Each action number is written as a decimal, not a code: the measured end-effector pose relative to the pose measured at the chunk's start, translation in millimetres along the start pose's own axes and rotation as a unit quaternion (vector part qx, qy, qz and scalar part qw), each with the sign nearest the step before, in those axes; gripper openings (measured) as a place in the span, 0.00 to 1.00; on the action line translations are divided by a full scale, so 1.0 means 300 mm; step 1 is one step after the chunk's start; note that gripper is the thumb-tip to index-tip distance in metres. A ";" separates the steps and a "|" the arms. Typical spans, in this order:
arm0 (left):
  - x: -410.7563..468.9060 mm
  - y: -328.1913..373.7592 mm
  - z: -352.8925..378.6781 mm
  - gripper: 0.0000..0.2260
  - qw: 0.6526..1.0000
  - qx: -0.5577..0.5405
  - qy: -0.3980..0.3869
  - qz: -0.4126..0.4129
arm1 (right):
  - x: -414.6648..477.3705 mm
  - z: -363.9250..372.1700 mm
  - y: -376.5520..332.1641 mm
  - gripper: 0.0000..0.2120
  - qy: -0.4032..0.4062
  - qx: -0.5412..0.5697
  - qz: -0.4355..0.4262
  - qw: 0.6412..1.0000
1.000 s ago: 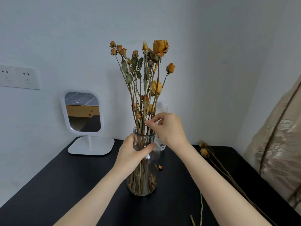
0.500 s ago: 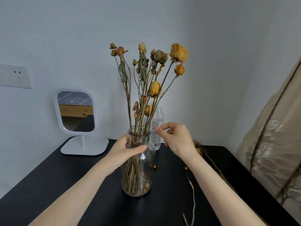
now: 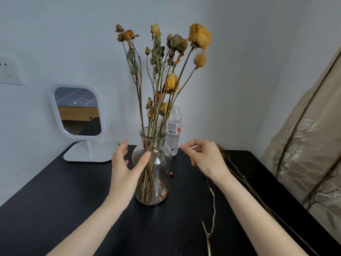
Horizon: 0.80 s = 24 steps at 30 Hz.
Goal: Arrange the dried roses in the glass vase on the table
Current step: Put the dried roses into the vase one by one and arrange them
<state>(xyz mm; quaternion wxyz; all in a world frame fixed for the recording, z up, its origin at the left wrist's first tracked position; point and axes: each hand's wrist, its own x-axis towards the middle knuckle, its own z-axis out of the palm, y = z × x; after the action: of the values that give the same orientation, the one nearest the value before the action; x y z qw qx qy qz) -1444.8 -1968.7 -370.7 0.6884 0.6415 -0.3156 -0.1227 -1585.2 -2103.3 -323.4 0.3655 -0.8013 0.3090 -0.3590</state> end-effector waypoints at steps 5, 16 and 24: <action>-0.219 -0.049 0.031 0.23 0.993 0.007 0.033 0.109 | -0.063 -0.081 0.142 0.07 0.010 -0.027 0.066 0.997; -0.221 -0.084 0.402 0.12 0.876 0.368 -0.308 0.034 | -0.236 -0.289 0.381 0.05 -0.004 -0.187 0.218 0.958; -0.180 -0.104 0.559 0.13 0.793 0.505 -0.342 -0.021 | -0.244 -0.261 0.410 0.09 -0.105 -0.269 0.264 0.920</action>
<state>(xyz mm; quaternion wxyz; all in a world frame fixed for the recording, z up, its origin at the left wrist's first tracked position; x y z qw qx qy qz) -1578.3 -2077.4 -419.2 0.1115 0.8206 -0.5336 -0.1718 -1717.0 -2143.0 -411.1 0.2479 -0.7918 0.5542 -0.0663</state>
